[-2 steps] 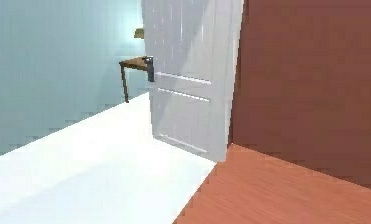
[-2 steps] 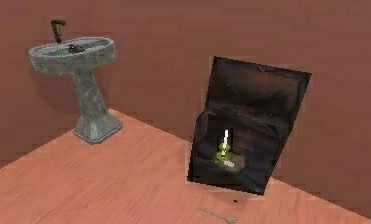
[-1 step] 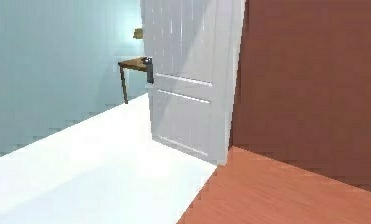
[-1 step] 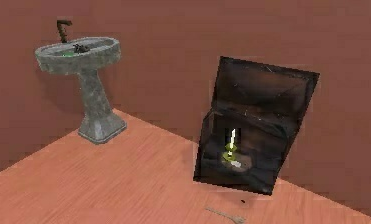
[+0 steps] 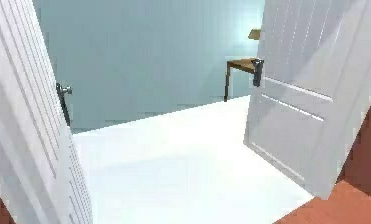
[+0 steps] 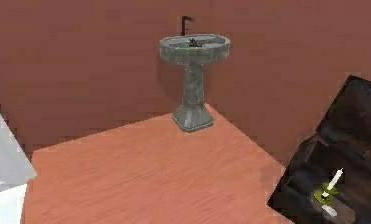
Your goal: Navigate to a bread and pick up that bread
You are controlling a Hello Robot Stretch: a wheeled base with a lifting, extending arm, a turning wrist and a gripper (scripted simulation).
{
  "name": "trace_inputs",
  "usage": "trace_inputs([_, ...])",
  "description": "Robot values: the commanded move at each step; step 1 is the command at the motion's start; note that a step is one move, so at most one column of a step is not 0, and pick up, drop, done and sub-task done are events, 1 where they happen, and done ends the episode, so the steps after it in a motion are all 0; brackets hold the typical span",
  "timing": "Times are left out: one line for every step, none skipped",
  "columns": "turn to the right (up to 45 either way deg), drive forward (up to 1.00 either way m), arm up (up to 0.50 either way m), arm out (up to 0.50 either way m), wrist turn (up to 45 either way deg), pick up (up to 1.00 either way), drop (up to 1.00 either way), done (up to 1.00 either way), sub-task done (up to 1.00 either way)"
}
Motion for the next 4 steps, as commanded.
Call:
trace_inputs([0.0, 1.00, 0.00, 0.00, 0.0, 0.00, 0.00, 0.00, 0.00])
trace_inputs([0.0, 1.00, 0.00, 0.00, 0.0, 0.00, 0.00, 0.00, 0.00])
trace_inputs([-6.0, 0.00, 0.00, 0.00, 0.0, 0.00, 0.00, 0.00, 0.00])
trace_inputs([0.0, 0.20, 0.00, 0.00, 0.0, 0.00, 0.00, 0.00, 0.00])
